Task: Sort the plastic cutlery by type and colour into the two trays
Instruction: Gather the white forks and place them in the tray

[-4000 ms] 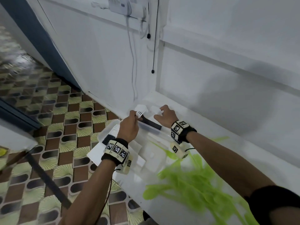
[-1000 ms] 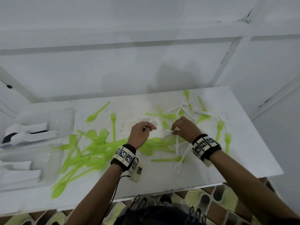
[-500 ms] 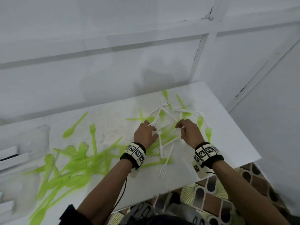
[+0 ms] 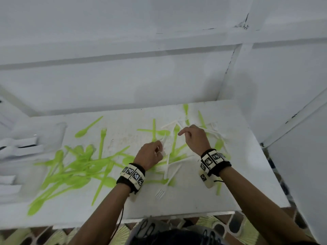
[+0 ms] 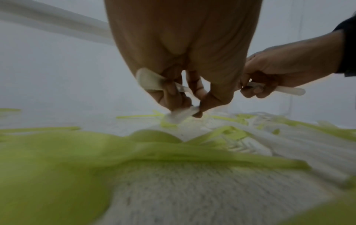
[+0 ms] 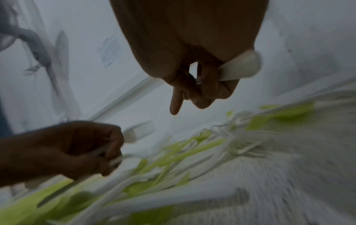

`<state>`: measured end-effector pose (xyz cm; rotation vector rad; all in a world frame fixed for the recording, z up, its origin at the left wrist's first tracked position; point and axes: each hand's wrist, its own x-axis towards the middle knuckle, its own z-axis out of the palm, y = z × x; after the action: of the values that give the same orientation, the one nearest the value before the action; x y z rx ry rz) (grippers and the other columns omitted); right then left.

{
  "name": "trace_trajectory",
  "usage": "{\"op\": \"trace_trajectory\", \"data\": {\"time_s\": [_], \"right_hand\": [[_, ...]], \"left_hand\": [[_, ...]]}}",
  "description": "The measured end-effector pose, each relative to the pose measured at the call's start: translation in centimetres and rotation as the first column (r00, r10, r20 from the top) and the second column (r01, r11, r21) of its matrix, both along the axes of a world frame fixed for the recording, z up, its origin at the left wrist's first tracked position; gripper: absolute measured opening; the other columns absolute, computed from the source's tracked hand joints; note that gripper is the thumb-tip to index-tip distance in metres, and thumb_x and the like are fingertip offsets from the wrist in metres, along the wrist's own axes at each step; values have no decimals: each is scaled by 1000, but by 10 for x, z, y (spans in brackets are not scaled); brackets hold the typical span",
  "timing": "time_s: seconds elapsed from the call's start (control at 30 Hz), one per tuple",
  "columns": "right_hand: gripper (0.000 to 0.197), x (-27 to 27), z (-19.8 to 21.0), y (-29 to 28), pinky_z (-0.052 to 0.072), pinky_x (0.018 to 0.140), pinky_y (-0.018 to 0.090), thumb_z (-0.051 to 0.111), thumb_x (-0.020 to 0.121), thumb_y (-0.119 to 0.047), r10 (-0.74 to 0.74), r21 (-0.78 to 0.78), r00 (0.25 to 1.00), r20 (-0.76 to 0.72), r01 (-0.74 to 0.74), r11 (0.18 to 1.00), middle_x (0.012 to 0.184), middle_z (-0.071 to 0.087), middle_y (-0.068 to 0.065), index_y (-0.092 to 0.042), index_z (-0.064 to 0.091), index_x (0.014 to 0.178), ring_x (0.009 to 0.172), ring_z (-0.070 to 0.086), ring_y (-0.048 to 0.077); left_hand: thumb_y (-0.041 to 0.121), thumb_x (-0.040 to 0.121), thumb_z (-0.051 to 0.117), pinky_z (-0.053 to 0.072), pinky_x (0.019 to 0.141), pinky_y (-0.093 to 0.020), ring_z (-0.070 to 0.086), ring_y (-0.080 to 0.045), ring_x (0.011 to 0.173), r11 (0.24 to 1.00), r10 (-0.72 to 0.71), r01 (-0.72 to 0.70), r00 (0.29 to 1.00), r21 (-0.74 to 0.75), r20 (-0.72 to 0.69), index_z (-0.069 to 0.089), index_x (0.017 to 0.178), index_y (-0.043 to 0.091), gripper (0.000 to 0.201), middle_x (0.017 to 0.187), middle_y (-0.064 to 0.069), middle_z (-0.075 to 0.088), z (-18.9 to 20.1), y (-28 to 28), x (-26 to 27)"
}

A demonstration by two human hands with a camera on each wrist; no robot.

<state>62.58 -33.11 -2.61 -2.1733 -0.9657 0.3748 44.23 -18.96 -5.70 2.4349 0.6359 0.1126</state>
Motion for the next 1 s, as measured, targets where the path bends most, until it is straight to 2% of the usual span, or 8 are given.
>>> {"op": "trace_trajectory", "data": {"time_s": [0.17, 0.33, 0.43, 0.53, 0.63, 0.77, 0.9, 1.0], "right_hand": [[20, -23, 3, 22, 51, 75, 34, 63, 86, -27, 97, -250, 995, 16, -90, 964, 81, 64, 3, -14, 69, 72, 87, 65, 31], [52, -67, -8, 26, 49, 86, 37, 54, 94, -59, 213, -493, 961, 174, -103, 864, 113, 60, 11, -11, 68, 107, 108, 59, 33], [52, -78, -15, 25, 47, 88, 37, 49, 99, -54, 246, -552, 949, 195, -101, 828, 121, 58, 13, -7, 63, 117, 114, 57, 32], [39, -80, -12, 27, 48, 85, 37, 51, 100, -40, 207, -552, 962, 177, -77, 830, 117, 60, 14, -5, 64, 112, 112, 59, 33], [31, -80, -7, 28, 49, 82, 36, 53, 99, -31, 166, -559, 974, 156, -51, 827, 116, 62, 15, -4, 65, 108, 109, 61, 34], [40, -85, -4, 26, 48, 84, 35, 52, 100, -42, 139, -582, 977, 161, -20, 813, 118, 63, 14, -6, 65, 113, 111, 61, 33], [29, -90, -4, 28, 45, 82, 33, 50, 100, -27, 84, -577, 987, 139, 12, 816, 121, 61, 15, -5, 64, 113, 113, 59, 33], [33, -96, -2, 27, 38, 73, 31, 50, 97, -31, 16, -541, 990, 143, 65, 839, 111, 63, 16, -2, 65, 105, 105, 61, 35]], "left_hand": [[10, 82, 56, 37, 58, -34, 38, -15, 59, 997, 67, -58, 978, -51, 197, 46, 82, 21, 15, 66, 0, 48, 11, 5, -32], [4, 86, 51, 39, 61, -35, 41, -21, 63, 988, 131, -96, 929, -119, 345, 46, 81, 26, 23, 71, 1, 46, 19, 16, -45], [7, 88, 48, 41, 63, -30, 50, -18, 66, 977, 156, -84, 911, -198, 382, 55, 87, 28, 22, 79, 3, 58, 23, 19, -48], [0, 98, 42, 44, 62, -24, 55, -17, 63, 958, 139, -28, 916, -286, 375, 53, 101, 21, 24, 89, 3, 67, 24, 17, -50], [15, 108, 43, 48, 65, -27, 60, -23, 64, 905, 132, 44, 916, -422, 379, 43, 112, 16, 4, 99, -4, 73, 25, 15, -52], [4, 106, 42, 51, 74, -35, 60, -24, 71, 852, 131, 96, 913, -515, 387, 39, 127, 19, 26, 103, -11, 73, 26, 15, -50], [-7, 101, 40, 52, 78, -36, 59, -23, 73, 831, 194, 61, 900, -553, 391, 36, 145, 32, 59, 104, -11, 72, 27, 14, -45], [-7, 101, 40, 52, 76, -31, 60, -21, 72, 819, 205, 69, 892, -569, 402, 17, 159, 42, 80, 107, -8, 72, 30, 13, -45]]}}
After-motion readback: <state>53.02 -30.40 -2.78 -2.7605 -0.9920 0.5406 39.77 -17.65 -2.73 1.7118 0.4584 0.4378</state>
